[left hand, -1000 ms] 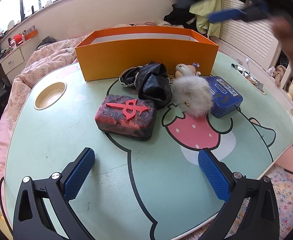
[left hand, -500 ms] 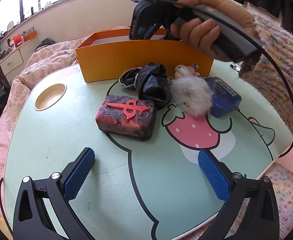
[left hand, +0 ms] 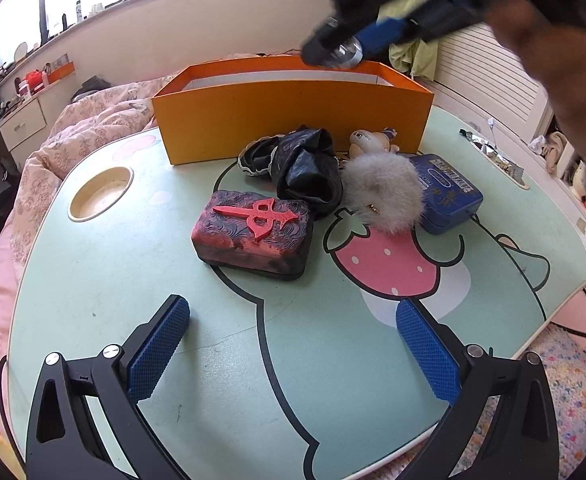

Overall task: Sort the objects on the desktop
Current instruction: 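Carry the silver ring out with the right gripper and set it beside the black bundle, then reach the left gripper into the box and grasp the clear plastic bag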

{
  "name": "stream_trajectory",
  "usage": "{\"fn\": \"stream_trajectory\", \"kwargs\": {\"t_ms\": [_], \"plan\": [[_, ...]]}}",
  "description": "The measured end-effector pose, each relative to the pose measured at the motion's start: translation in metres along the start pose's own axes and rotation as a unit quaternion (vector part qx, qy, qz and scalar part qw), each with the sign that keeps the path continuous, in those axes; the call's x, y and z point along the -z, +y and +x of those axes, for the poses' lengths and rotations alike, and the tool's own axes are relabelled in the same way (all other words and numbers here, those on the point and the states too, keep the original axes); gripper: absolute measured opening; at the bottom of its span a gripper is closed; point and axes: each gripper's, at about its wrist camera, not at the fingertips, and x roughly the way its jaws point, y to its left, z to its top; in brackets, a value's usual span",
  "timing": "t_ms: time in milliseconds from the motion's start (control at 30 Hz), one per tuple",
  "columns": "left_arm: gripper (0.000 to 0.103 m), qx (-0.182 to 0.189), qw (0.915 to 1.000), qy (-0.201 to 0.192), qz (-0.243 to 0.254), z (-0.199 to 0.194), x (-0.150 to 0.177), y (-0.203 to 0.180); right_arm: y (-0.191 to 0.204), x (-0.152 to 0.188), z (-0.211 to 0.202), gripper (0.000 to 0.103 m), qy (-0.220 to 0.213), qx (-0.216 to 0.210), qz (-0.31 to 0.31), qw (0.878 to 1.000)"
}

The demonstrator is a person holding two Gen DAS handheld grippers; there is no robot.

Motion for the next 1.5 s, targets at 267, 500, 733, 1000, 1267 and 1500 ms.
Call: {"fn": "stream_trajectory", "kwargs": {"t_ms": [267,500,733,1000,1267,1500], "plan": [[0.103,0.0,1.0,0.0,0.0,0.0,0.0,0.0,-0.006,0.016,-0.007,0.056,-0.057,-0.007,0.022,0.998],[0.103,0.0,1.0,0.001,0.0,0.0,0.0,0.0,0.011,0.072,-0.043,0.071,-0.113,0.055,-0.026,0.992],[0.103,-0.002,1.0,0.003,-0.001,-0.001,0.001,-0.002,0.007,0.137,-0.025,0.079,-0.086,0.101,-0.043,0.99],[0.103,-0.004,1.0,0.004,0.0,-0.001,0.002,0.0,-0.014,0.142,0.006,0.103,-0.084,0.1,0.003,0.991],[0.103,-0.005,1.0,0.006,0.0,0.001,-0.001,0.001,-0.018,0.146,0.01,0.103,-0.094,0.098,0.001,0.991],[0.103,-0.005,1.0,0.006,0.0,0.002,-0.001,0.001,-0.017,0.148,0.011,0.103,-0.097,0.096,0.0,0.991]]}}
